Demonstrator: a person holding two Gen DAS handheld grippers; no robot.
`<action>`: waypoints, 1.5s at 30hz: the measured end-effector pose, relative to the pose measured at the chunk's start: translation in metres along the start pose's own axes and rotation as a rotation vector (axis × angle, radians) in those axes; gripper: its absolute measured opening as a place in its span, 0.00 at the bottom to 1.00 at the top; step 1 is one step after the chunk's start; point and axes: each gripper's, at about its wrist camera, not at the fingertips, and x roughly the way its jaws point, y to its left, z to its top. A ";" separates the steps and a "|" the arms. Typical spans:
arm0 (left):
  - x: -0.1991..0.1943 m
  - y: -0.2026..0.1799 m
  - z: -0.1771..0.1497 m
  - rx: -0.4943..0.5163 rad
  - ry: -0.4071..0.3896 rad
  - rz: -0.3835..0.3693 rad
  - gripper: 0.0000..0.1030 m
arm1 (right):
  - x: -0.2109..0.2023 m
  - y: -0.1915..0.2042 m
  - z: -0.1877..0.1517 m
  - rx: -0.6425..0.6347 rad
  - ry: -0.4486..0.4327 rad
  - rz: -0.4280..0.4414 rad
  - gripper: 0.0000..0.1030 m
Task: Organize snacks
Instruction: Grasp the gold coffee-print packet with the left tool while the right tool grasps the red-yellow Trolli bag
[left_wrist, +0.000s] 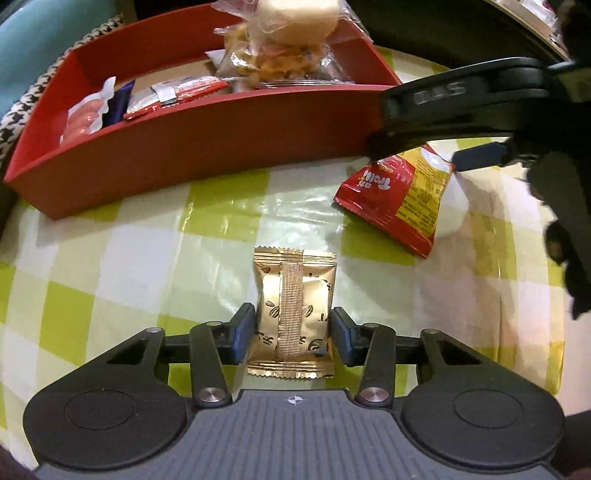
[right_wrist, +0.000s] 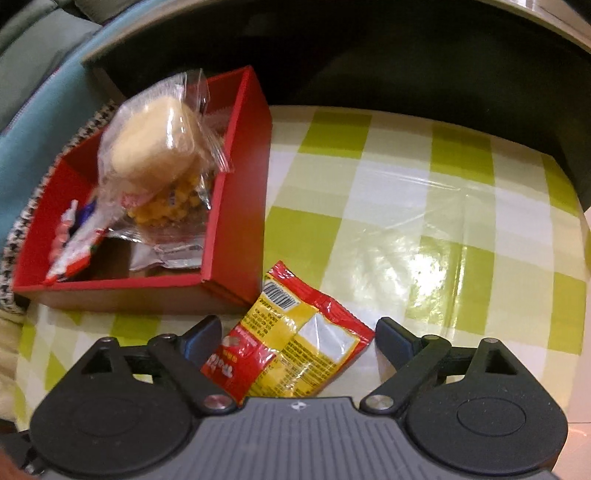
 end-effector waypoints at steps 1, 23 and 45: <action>0.001 0.001 0.001 -0.003 0.001 -0.007 0.56 | 0.001 0.002 -0.001 -0.004 -0.007 -0.014 0.95; 0.012 0.011 0.024 -0.091 0.011 -0.025 0.76 | -0.012 0.015 -0.059 -0.266 0.016 -0.139 0.96; 0.016 -0.001 0.018 -0.146 -0.014 0.109 0.72 | -0.029 0.013 -0.068 -0.345 -0.037 -0.129 0.56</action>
